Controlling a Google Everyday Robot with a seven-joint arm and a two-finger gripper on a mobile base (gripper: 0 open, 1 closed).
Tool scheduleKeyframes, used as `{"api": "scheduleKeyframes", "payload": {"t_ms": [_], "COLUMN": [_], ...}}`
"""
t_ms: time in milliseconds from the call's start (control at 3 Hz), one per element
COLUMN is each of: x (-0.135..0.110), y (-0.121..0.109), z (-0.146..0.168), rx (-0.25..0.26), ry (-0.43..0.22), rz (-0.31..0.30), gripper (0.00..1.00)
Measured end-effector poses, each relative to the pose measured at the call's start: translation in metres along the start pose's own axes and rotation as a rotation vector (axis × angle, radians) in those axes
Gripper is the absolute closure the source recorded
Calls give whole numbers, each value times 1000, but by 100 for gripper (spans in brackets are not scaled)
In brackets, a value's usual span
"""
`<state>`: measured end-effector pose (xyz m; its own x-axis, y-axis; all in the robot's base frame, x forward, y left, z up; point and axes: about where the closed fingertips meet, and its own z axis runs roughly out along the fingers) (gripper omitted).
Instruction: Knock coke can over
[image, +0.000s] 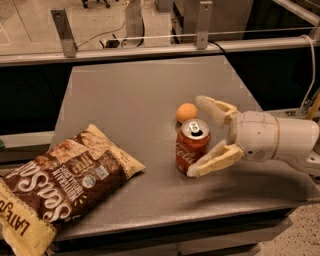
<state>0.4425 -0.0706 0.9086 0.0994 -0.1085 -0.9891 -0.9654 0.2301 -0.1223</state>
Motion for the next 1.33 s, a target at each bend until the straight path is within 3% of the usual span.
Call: {"api": "scheduleKeyframes", "payload": {"t_ms": [333, 1000, 1333], "x": [2, 13, 13], "y": [19, 34, 21], "z": [12, 12, 5], "rx": [-65, -96, -70], "ry": [-27, -15, 17], "rz": [42, 85, 79], "gripper": [0, 45, 76]}}
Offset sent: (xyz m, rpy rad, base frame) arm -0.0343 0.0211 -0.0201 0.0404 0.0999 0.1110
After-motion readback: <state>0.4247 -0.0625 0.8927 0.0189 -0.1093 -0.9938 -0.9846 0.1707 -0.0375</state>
